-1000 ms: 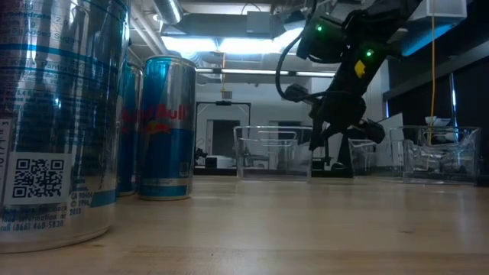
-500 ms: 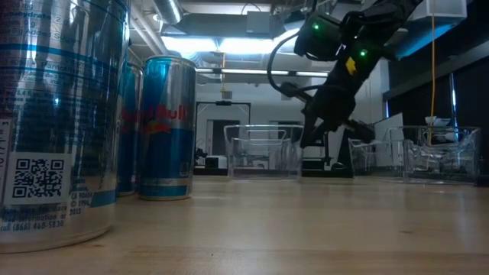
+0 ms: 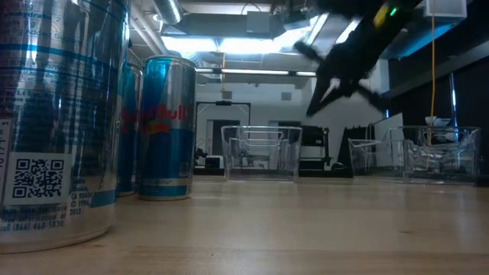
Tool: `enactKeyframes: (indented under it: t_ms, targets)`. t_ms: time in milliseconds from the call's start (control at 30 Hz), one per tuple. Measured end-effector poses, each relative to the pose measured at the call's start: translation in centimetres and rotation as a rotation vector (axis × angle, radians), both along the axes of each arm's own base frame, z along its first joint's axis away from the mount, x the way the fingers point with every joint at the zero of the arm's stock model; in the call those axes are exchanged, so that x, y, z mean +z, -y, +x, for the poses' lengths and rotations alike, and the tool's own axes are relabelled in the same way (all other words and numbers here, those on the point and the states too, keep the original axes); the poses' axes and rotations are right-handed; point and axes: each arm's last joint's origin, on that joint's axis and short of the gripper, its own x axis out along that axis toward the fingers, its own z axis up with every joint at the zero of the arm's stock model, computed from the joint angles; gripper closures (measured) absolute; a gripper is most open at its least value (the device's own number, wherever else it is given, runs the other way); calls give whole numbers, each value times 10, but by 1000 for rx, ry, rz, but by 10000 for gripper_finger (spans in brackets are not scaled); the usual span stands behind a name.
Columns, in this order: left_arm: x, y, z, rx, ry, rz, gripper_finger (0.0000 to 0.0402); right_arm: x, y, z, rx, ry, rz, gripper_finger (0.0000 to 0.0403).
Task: Sort soda cans
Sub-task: Adjust the top left transparent bin
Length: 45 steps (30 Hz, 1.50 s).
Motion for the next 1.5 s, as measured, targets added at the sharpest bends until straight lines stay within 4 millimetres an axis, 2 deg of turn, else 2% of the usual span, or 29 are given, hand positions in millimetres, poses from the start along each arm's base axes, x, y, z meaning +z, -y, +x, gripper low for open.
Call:
enactKeyframes:
  t_ms: [133,300,433,533,600,700,800,933,1200,1500]
  targets:
    - [20,-1,-1,15,7,-36,316,24,-11,-14,12,105,20,397]
    - [49,-6,15,148,-79,-70,246,37,-13,-22,13,158,23,397]
    - [76,-14,45,206,-218,-122,233,37,-12,-22,6,154,14,397]
    - [95,-29,72,274,-339,-170,232,35,-12,-22,2,141,7,397]
    - [100,-42,90,332,-468,-212,231,34,-12,-22,2,129,5,397]
    - [95,-64,114,404,-667,-279,231,33,-12,-23,-1,119,7,397]
    - [85,-84,133,402,-817,-334,231,32,-12,-24,-1,110,6,397]
    - [68,-104,147,364,-997,-435,231,32,-12,-24,-1,107,8,397]
    - [40,-118,144,406,-1221,-542,231,32,-12,-24,-1,100,7,397]
    - [34,-116,129,427,-1354,-642,231,32,-12,-24,-1,101,8,397]
